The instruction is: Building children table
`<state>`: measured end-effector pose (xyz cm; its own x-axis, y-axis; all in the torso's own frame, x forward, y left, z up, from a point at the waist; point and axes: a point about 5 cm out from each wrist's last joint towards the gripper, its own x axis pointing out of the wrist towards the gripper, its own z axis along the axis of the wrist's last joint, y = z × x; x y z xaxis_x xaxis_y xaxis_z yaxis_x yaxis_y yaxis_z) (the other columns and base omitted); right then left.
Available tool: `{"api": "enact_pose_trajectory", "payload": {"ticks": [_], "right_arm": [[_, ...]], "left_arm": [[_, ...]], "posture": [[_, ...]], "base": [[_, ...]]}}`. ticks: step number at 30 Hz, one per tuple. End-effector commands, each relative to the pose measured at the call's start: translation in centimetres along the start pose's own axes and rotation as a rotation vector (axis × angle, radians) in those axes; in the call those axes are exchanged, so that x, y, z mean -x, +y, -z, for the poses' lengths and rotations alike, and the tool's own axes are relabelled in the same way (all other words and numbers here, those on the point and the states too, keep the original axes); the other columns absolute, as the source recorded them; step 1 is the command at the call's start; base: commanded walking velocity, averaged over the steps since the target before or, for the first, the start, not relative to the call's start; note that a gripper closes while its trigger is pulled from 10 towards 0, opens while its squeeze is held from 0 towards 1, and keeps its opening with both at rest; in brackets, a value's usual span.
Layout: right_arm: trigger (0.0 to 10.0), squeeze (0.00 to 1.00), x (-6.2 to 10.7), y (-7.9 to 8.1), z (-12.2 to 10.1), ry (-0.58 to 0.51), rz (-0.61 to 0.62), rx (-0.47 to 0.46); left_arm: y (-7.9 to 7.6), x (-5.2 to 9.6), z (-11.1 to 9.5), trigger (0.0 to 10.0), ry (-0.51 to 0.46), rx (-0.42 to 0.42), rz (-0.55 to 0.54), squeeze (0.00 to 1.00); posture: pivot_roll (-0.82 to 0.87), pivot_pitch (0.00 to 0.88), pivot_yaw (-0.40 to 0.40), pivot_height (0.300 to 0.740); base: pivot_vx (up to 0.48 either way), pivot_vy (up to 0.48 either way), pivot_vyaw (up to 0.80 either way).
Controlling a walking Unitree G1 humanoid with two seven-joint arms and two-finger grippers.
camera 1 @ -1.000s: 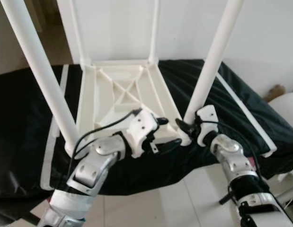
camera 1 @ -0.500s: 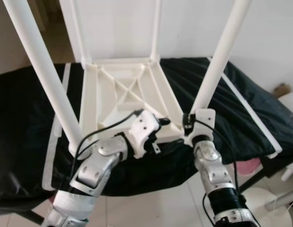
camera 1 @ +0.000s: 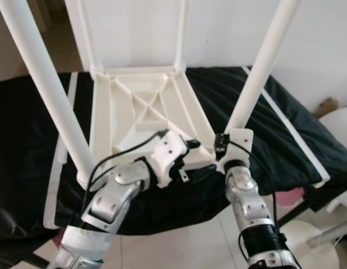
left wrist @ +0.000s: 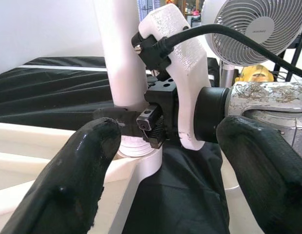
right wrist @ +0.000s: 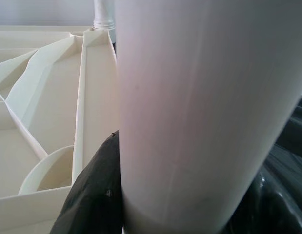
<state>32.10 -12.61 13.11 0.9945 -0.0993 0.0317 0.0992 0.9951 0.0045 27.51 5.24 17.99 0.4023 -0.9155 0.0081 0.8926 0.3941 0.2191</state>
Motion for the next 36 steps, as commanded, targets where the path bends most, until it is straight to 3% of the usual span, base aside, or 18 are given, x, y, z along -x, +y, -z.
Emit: {"api": "enact_pose_trajectory", "payload": {"ticks": [1, 2, 8, 14, 16, 19, 20, 25, 27, 35, 36], "right_arm": [[10.0, 0.0, 0.5, -0.3, 1.7, 0.084, 0.016, 0.022], [10.0, 1.0, 0.6, -0.3, 1.6, 0.076, 0.001, 0.009], [10.0, 1.0, 0.6, -0.6, 0.7, 0.027, -0.063, -0.075], [10.0, 0.98, 0.3, -3.4, -0.5, -0.029, -0.25, -0.072], [10.0, 0.0, 0.1, -4.3, -0.9, -0.032, -0.328, -0.05], [10.0, 0.0, 0.0, -5.1, -1.3, -0.037, -0.434, 0.001], [10.0, 0.0, -0.4, -5.2, -1.6, -0.027, -0.546, 0.048], [10.0, 0.0, -1.4, -5.4, -2.0, 0.003, -0.691, 0.119], [10.0, 0.0, -2.3, -4.9, -1.6, 0.059, -0.785, 0.203], [10.0, 0.0, -2.6, -4.2, -0.7, 0.115, -0.857, 0.234], [7.1, 0.0, -2.5, -4.1, -0.4, 0.121, -0.864, 0.236]], "left_arm": [[0.0, 0.1, 0.2, 10.0, 0.006, 0.003, -0.014, 0.0], [0.0, 0.1, 0.1, 10.0, 0.007, 0.001, -0.015, 0.0], [0.3, 0.2, 0.0, 10.0, 0.006, -0.003, -0.021, 0.0], [0.3, 0.2, -0.1, 10.0, 0.002, -0.004, -0.013, 0.0], [0.2, 0.2, -0.1, 10.0, 0.002, -0.002, -0.008, 0.0], [0.1, 0.1, -0.1, 10.0, 0.001, -0.001, -0.002, 0.0], [0.1, 0.0, -0.1, 10.0, -0.001, 0.0, 0.009, 0.0], [0.0, -0.3, -0.2, 10.0, -0.003, 0.0, 0.03, 0.0], [0.1, -0.4, -0.4, 10.0, -0.006, -0.006, 0.033, 0.0], [0.2, -0.2, -0.3, 10.0, 0.001, -0.013, 0.021, 0.0], [0.2, -0.1, -0.4, 10.0, 0.001, -0.014, 0.017, 0.0]], "posture": [[0.06, 0.0, -0.074, 0.74], [0.06, 0.0, -0.072, 0.74], [0.05, 0.0, -0.068, 0.74], [0.03, 0.0, -0.058, 0.74], [0.03, 0.0, -0.056, 0.74], [0.03, 0.0, -0.052, 0.74], [0.01, 0.0, -0.039, 0.74], [0.01, 0.0, -0.035, 0.74], [0.02, 0.0, -0.039, 0.74], [0.03, 0.0, -0.048, 0.74], [0.05, 0.0, -0.064, 0.74]], "base": [[0.0, 0.0, 0.0], [0.0, 0.0, 0.0], [0.0, 0.0, 0.0], [0.0, 0.0, 0.0], [0.0, 0.0, 0.0], [0.0, 0.0, 0.0], [0.0, 0.0, 0.0], [0.0, 0.0, 0.0], [0.0, 0.0, 0.0], [0.0, 0.0, 0.0], [0.0, 0.0, 0.0]]}}
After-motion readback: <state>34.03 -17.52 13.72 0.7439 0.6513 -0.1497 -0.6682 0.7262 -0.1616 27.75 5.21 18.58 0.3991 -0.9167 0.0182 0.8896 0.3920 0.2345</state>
